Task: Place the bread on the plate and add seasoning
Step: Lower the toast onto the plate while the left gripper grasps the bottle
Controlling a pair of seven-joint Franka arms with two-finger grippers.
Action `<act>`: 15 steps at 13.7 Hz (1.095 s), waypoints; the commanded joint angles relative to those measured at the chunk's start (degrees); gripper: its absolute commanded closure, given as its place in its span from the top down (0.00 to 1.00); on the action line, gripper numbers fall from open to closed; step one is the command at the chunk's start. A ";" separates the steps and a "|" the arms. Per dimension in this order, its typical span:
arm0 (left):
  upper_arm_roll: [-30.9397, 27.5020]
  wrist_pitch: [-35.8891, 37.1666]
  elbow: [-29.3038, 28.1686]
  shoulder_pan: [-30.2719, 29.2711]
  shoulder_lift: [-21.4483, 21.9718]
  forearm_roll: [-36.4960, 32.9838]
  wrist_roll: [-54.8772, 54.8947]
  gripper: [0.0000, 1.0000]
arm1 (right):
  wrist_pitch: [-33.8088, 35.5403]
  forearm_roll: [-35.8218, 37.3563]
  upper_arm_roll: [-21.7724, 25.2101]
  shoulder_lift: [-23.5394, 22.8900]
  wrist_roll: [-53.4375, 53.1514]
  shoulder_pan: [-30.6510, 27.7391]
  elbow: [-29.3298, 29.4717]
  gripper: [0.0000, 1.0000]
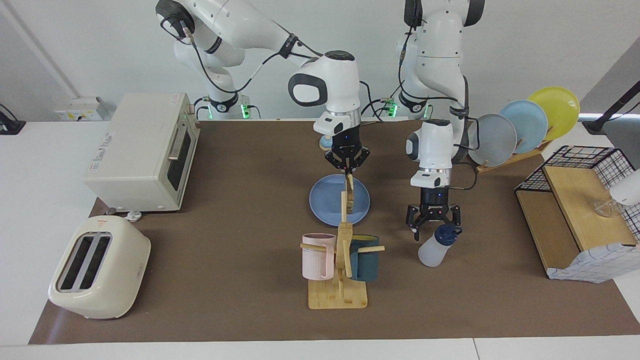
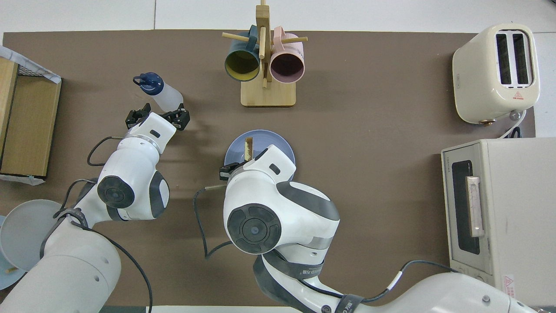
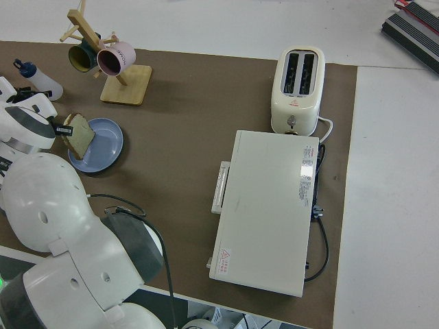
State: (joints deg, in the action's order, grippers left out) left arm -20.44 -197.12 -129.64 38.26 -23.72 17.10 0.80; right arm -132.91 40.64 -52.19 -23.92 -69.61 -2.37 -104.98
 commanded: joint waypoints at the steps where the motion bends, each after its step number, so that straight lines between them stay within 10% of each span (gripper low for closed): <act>1: -1.27 -0.98 2.37 1.20 -2.03 1.09 -0.18 1.00 | -4.17 4.61 -0.81 -0.07 -5.25 -1.05 -4.08 0.00; 15: -1.09 -0.45 7.21 0.32 -5.46 1.01 -0.27 1.00 | -1.47 7.17 -0.63 0.37 -5.19 -6.06 -7.25 0.00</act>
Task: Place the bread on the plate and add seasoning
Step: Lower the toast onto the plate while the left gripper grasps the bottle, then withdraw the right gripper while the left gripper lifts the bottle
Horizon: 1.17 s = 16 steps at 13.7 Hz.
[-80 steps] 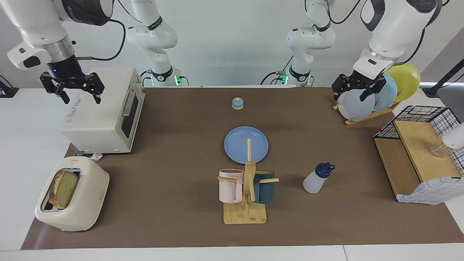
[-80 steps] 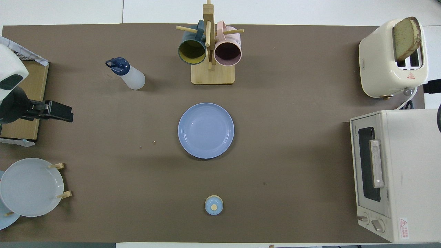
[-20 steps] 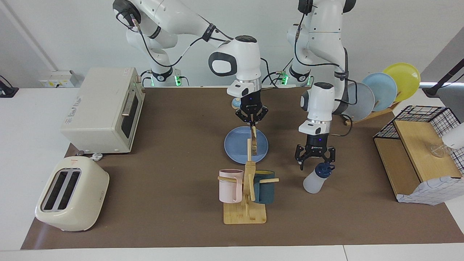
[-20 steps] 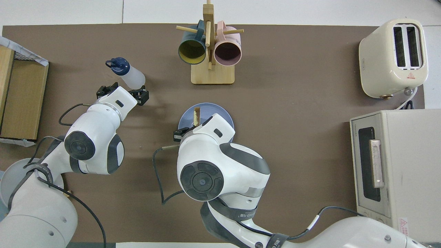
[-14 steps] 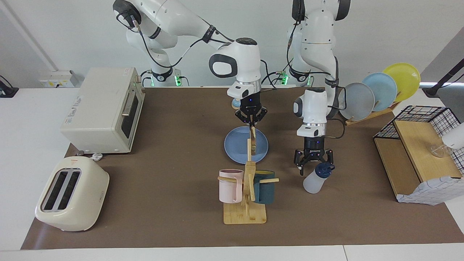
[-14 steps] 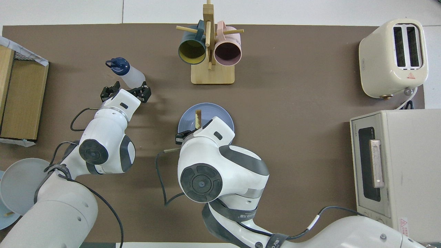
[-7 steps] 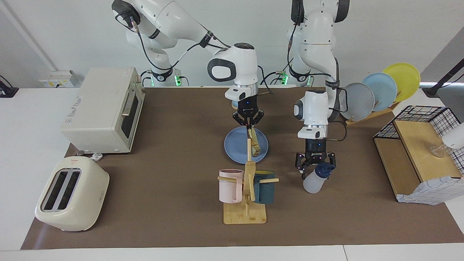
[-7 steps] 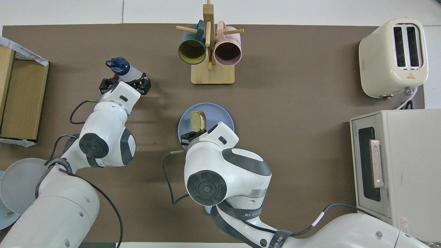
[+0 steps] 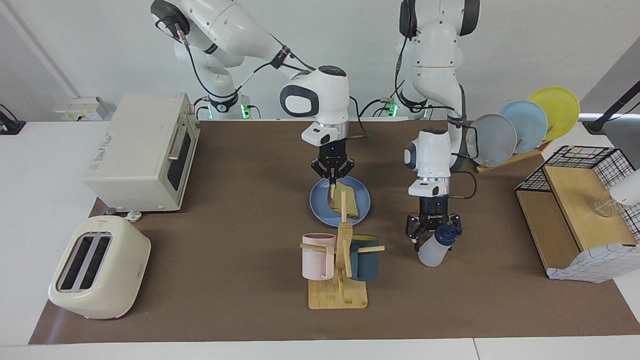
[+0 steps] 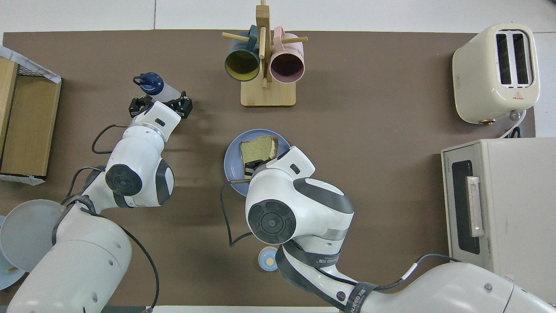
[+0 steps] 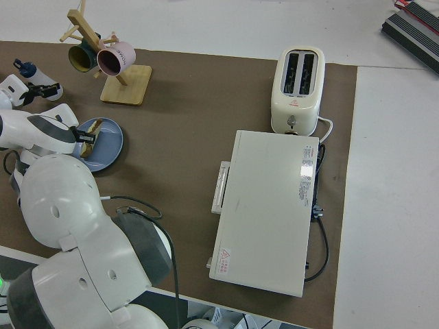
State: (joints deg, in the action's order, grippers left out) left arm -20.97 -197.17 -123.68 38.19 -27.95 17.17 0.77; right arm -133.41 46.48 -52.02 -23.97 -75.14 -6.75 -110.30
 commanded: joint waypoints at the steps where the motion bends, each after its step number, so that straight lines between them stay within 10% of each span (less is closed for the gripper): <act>1: -0.56 -0.41 1.25 0.39 -1.23 1.29 -0.33 1.00 | -1.41 1.25 -0.80 0.41 0.17 -1.77 -2.03 0.00; 2: -0.56 -0.41 1.25 0.13 -1.32 1.29 -0.51 1.00 | -1.50 0.46 -0.80 0.32 -0.18 -2.03 -1.94 0.01; 5: -0.56 -0.50 1.25 -0.40 -1.85 1.38 -0.95 1.00 | -1.50 -0.34 -0.80 0.23 -0.09 -2.39 -1.94 0.54; 6: -0.47 -0.50 1.25 -0.40 -1.93 1.47 -1.04 1.00 | -1.50 -0.34 -0.80 0.24 -0.01 -2.30 -1.94 1.00; 16: -0.38 -1.11 1.86 -0.49 -2.20 1.29 -5.26 1.00 | 9.90 -23.77 5.67 9.98 23.76 -2.48 6.93 1.00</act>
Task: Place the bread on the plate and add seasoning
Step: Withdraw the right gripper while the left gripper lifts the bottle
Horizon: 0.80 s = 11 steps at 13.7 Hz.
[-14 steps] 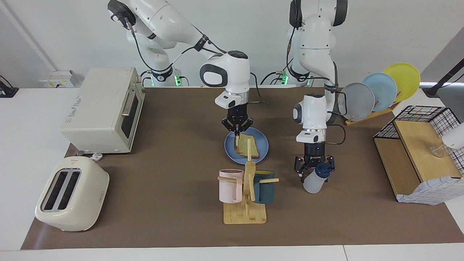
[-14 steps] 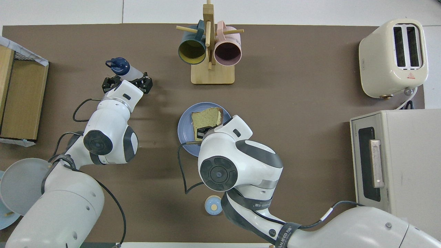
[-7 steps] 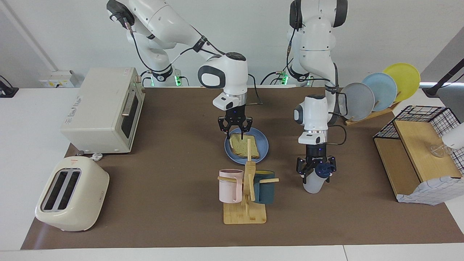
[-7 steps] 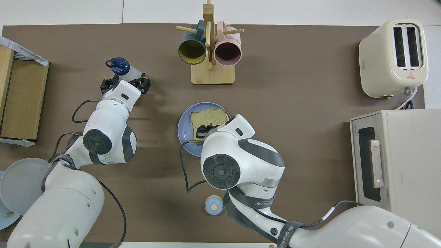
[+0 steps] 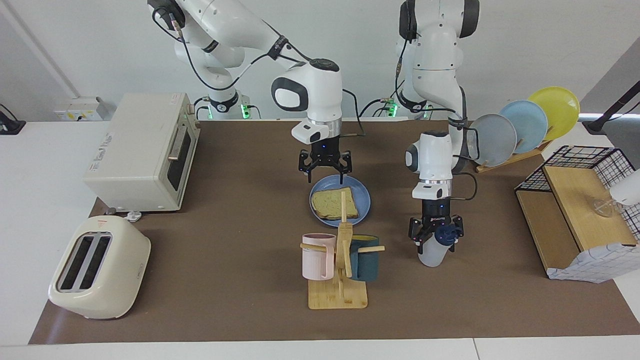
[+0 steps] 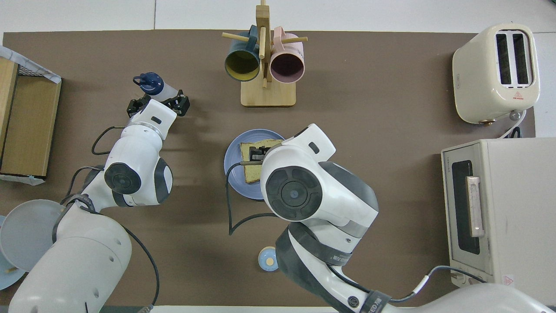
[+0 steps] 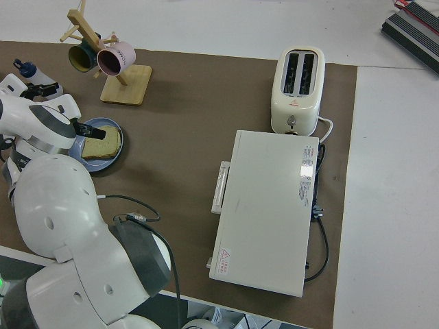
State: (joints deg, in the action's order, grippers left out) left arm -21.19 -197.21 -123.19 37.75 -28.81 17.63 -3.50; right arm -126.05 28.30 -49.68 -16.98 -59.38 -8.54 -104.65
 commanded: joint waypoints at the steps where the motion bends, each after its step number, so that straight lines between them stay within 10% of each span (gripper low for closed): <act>1: -0.16 -1.07 1.37 -0.05 -1.51 0.82 -0.98 1.00 | 5.61 -9.54 6.23 4.74 14.93 -0.69 2.42 1.00; 4: -0.16 -1.07 1.55 -0.14 -1.52 0.74 -1.33 0.89 | 15.11 -16.85 14.93 8.96 29.72 -0.78 5.50 1.00; 7: -0.16 -1.07 1.72 -0.57 -1.52 0.39 -2.12 0.02 | 25.47 -23.96 29.14 15.90 47.37 -0.69 6.39 1.00; 11: -0.08 -0.80 3.48 -1.02 -1.87 0.47 -2.12 0.00 | 39.98 -28.13 40.09 18.72 56.74 -0.95 12.62 1.00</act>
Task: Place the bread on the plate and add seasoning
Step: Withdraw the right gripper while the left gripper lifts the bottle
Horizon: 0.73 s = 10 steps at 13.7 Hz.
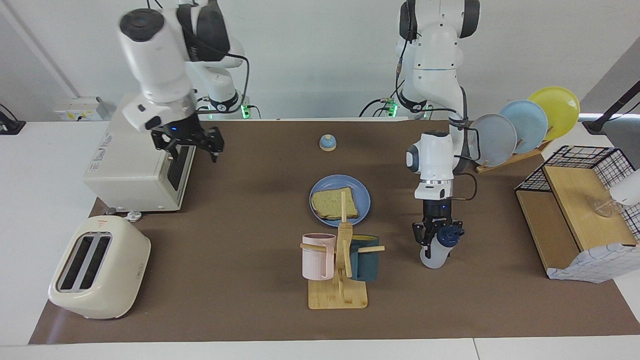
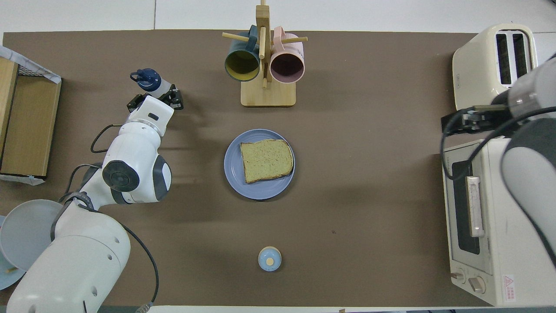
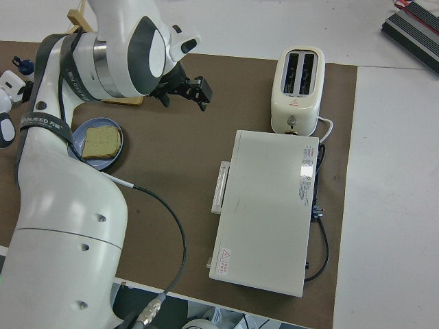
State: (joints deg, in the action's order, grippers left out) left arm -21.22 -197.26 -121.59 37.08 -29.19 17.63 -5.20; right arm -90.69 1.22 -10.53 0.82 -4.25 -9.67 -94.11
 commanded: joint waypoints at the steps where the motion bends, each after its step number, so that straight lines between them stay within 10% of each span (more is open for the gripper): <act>1: -0.05 -0.59 2.23 -1.13 -1.31 0.39 -0.17 0.00 | 6.82 -1.04 1.65 1.03 1.61 0.09 3.31 1.00; 10: -0.23 28.48 9.53 -2.01 10.81 -4.45 2.73 0.00 | 6.94 -2.19 6.22 2.08 6.36 0.09 0.44 1.00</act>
State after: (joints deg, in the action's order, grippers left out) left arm -21.28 -174.37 -112.56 34.99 -21.35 14.24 -3.48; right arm -83.61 0.53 -4.78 2.15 0.44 -9.39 -92.33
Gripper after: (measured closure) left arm 0.529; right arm 0.000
